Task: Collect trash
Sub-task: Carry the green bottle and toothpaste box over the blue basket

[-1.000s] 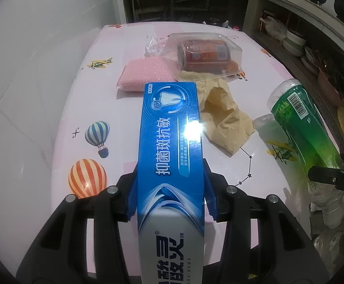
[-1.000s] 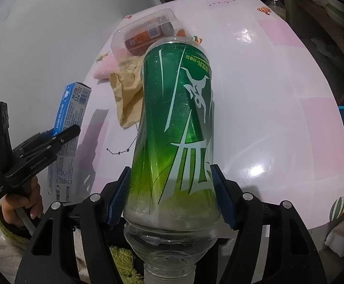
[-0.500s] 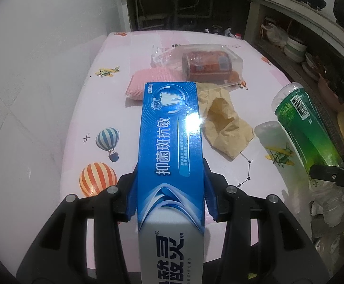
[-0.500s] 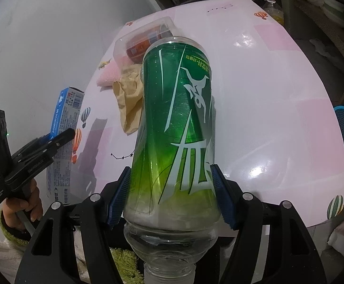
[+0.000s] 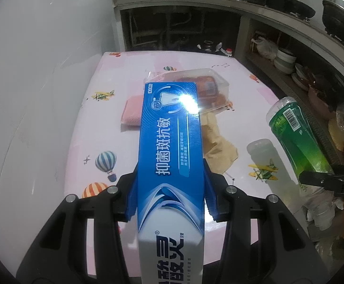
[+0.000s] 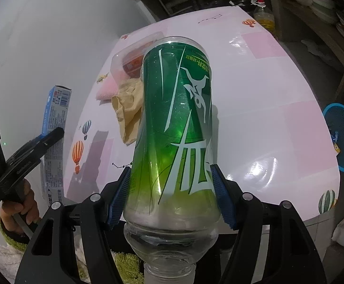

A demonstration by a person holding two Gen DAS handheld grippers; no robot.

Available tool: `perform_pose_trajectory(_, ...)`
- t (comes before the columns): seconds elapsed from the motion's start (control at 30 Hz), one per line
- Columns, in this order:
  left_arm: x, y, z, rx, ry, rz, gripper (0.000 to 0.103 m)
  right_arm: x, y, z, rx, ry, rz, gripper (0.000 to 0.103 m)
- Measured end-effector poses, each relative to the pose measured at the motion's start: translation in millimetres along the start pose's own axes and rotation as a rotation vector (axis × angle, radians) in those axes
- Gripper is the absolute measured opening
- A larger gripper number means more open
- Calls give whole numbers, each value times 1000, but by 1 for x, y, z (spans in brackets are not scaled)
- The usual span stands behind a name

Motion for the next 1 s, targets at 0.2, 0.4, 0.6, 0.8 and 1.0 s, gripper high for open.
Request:
perform_pose_trajectory(0.2, -14, 9, 8, -19, -15, -27, 44, -4, 21, 0, -62, -20, 13, 65)
perform_pose_trajectory(0.4, -43, 26, 22, -60, -44, -80, 44, -13, 53, 0, -141, -33, 13, 65)
perform_pose_trajectory(0.6, -102, 49, 46, -114, -102, -198, 44, -36, 105, -4, -263, -78, -21, 65)
perform_pose_trajectory(0.8, -185, 68, 67, -119, -174, -380, 44, -85, 173, -26, -419, -194, -108, 65)
perform_pose_trajectory(1.0, -299, 78, 76, -49, -283, -569, 44, -158, 234, -75, -552, -383, -228, 65)
Point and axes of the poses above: each gripper's, at about its wrist camera, not at the fingertips, and y roughly against the way its jaws point, x to its left, z to its top, the point moved 6 cm from there along -y, roughly the way its jaws point, and after that the axes turned 14 degrees about z, right-handed, at the moved point
